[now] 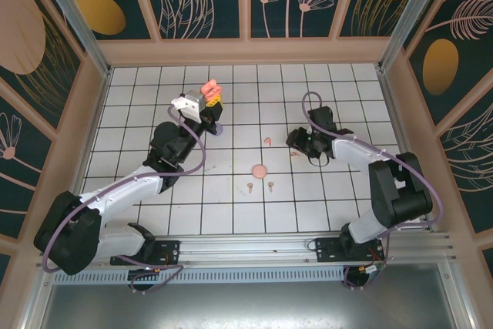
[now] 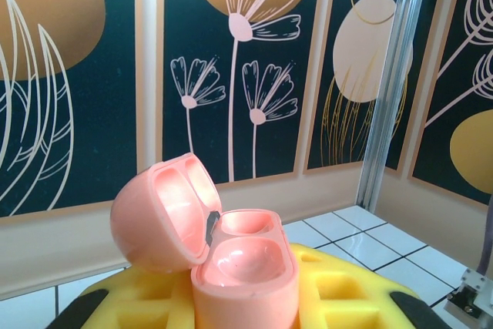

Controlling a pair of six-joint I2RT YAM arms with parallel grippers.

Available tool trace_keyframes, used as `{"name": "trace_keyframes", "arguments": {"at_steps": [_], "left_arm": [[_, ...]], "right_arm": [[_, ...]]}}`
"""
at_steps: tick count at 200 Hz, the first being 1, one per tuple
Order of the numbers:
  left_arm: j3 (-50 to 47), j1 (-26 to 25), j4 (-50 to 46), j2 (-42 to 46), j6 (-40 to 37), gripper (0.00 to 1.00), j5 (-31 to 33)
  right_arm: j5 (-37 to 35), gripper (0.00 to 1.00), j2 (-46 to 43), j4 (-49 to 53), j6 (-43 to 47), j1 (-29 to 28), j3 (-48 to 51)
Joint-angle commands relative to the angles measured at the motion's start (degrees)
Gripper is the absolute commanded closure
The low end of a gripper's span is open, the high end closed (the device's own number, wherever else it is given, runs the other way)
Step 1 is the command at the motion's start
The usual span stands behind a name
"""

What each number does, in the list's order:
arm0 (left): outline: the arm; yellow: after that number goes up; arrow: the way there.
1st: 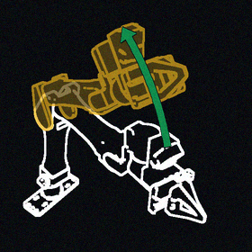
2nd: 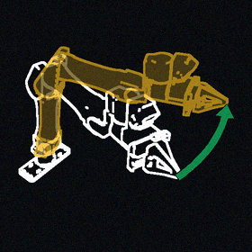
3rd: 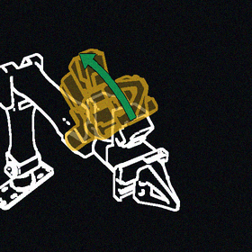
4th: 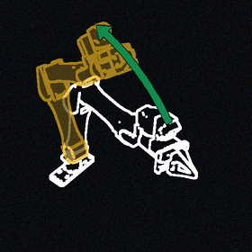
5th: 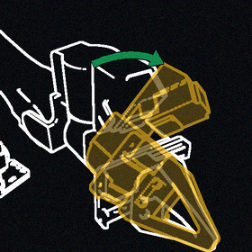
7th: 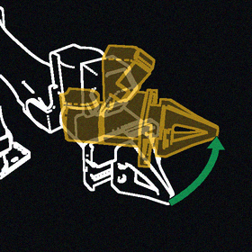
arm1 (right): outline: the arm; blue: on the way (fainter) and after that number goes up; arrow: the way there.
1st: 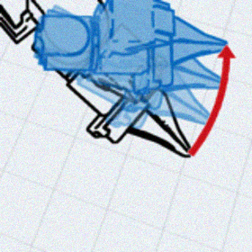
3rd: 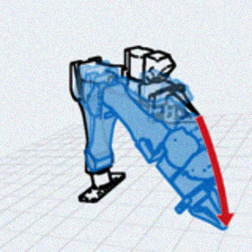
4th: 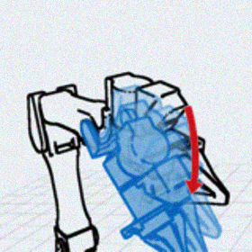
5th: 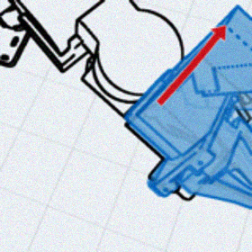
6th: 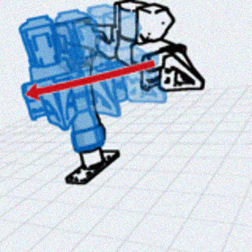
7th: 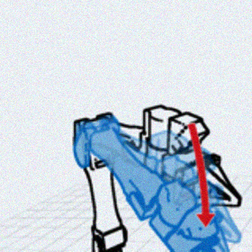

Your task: Insert the wireless bluetooth earbuds into the charging case

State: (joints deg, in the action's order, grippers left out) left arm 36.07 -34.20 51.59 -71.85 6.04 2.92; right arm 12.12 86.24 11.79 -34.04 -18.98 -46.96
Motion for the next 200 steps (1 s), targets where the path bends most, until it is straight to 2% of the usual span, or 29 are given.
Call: {"name": "trace_keyframes", "arguments": {"at_steps": [1, 17, 32, 51, 109, 200], "left_arm": [[-0.5, -0.4, 0.3, 1.3, -1.0, 1.0, 0.0], [-0.5, -0.4, 0.6, 1.0, -0.7, 1.0, -0.2], [-0.4, -0.4, 0.6, 0.8, -0.6, 1.0, -0.3], [-0.4, -0.4, 0.6, 0.9, -0.6, 1.0, -0.4], [-0.3, -0.4, 0.5, 0.9, -0.7, 1.0, -0.2], [-0.2, -0.4, 0.8, 0.0, -1.0, 1.0, -0.1]], "right_arm": [[-0.1, 0.64, -5.6, 3.2, 1.4, -0.3, 1.4], [2.2, 0.8, -6.1, 3.9, 0.9, -0.4, 2.5], [3.5, 0.91, -6.0, 3.6, 0.7, -0.7, 4.0], [4.7, 1.0, -5.1, 2.7, 0.6, -0.8, 5.8], [5.2, 1.0, 0.0, 0.8, 0.9, -0.8, 6.5], [2.7, 1.0, 5.6, 2.8, 2.6, 1.7, -0.9]]}}
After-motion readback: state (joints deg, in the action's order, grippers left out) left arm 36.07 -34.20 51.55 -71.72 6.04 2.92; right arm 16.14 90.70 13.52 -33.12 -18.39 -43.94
